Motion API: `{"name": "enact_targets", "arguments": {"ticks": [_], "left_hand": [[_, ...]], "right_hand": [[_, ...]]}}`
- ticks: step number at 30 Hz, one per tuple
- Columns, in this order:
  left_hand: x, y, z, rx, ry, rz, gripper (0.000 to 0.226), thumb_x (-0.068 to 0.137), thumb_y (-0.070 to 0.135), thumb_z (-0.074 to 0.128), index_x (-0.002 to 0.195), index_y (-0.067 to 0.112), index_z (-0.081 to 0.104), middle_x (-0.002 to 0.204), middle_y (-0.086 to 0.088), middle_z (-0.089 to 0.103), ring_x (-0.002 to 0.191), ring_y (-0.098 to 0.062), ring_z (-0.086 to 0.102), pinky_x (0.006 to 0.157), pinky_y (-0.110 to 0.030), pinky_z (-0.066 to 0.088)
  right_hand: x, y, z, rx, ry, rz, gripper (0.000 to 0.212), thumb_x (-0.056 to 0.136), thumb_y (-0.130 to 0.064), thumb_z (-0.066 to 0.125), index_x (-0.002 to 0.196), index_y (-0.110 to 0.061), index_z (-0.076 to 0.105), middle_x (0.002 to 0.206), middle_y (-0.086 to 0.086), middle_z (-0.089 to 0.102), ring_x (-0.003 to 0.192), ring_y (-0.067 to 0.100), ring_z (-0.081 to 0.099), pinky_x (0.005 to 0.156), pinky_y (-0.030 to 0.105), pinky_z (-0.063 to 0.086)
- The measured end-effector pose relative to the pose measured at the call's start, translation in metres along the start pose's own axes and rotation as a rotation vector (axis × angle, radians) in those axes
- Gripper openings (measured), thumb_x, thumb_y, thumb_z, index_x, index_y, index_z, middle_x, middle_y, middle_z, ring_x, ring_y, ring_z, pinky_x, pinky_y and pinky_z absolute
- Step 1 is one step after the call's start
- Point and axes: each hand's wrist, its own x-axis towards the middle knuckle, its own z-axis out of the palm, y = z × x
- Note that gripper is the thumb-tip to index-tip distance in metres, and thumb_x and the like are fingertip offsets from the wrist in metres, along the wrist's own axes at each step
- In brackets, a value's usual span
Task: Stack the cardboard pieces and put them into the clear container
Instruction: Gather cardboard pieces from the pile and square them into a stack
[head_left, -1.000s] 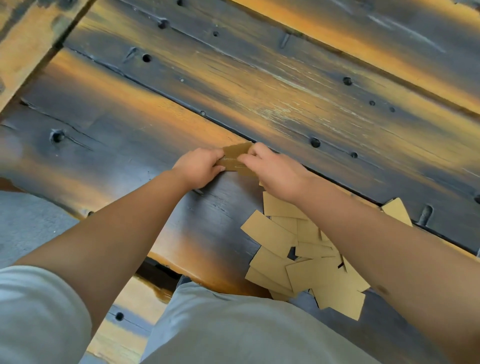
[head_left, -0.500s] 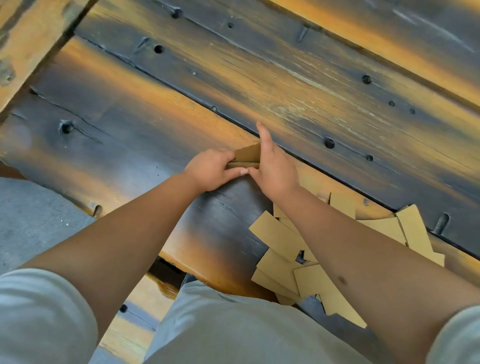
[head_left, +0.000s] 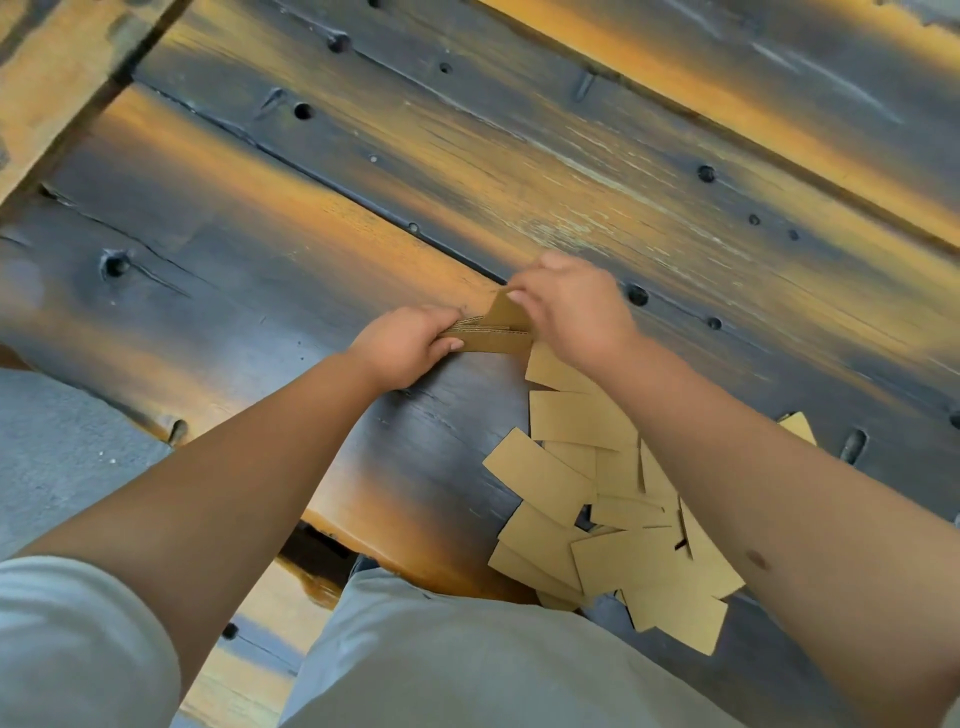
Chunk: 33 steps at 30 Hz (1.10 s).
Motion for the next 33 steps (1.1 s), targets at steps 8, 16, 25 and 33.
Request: {"name": "enact_targets", "arguments": {"ticks": [8, 16, 25, 33], "left_hand": [[0.002, 0.003, -0.005, 0.279, -0.067, -0.066, 0.028, 0.099, 0.045, 0.037, 0.123, 0.032, 0.043, 0.102, -0.002, 0.058, 0.089, -0.029, 0.056, 0.059, -0.034, 0.040], [-0.004, 0.000, -0.008, 0.248, -0.078, -0.109, 0.023, 0.098, 0.040, 0.044, 0.107, 0.019, 0.046, 0.091, -0.005, 0.043, 0.076, -0.028, 0.049, 0.062, -0.037, 0.044], [-0.003, -0.001, -0.008, 0.207, -0.075, -0.133, 0.023, 0.097, 0.031, 0.048, 0.106, 0.010, 0.049, 0.104, -0.014, 0.048, 0.089, -0.035, 0.054, 0.072, -0.041, 0.046], [-0.006, 0.005, -0.007, 0.155, -0.110, -0.002, 0.026, 0.094, 0.016, 0.050, 0.119, 0.008, 0.051, 0.114, -0.015, 0.055, 0.101, -0.035, 0.054, 0.079, -0.048, 0.048]], "right_hand": [[-0.030, 0.031, 0.015, 0.173, -0.070, 0.228, 0.011, 0.097, -0.019, 0.052, 0.098, -0.013, 0.061, 0.083, 0.006, 0.065, 0.078, 0.025, 0.058, 0.069, 0.038, 0.049], [-0.014, -0.021, 0.045, 0.115, -0.246, 0.292, 0.046, 0.089, -0.011, 0.048, 0.132, -0.020, 0.033, 0.098, 0.013, 0.063, 0.082, 0.030, 0.060, 0.068, 0.043, 0.054], [0.006, -0.019, 0.050, 0.047, -0.448, 0.330, 0.040, 0.075, -0.014, 0.054, 0.114, -0.013, 0.048, 0.108, 0.009, 0.045, 0.101, 0.029, 0.052, 0.070, 0.032, 0.039], [0.008, -0.024, 0.065, -0.066, -0.331, 0.115, 0.032, 0.090, -0.031, 0.060, 0.115, -0.018, 0.045, 0.104, 0.012, 0.053, 0.093, 0.038, 0.058, 0.066, 0.035, 0.038]]}}
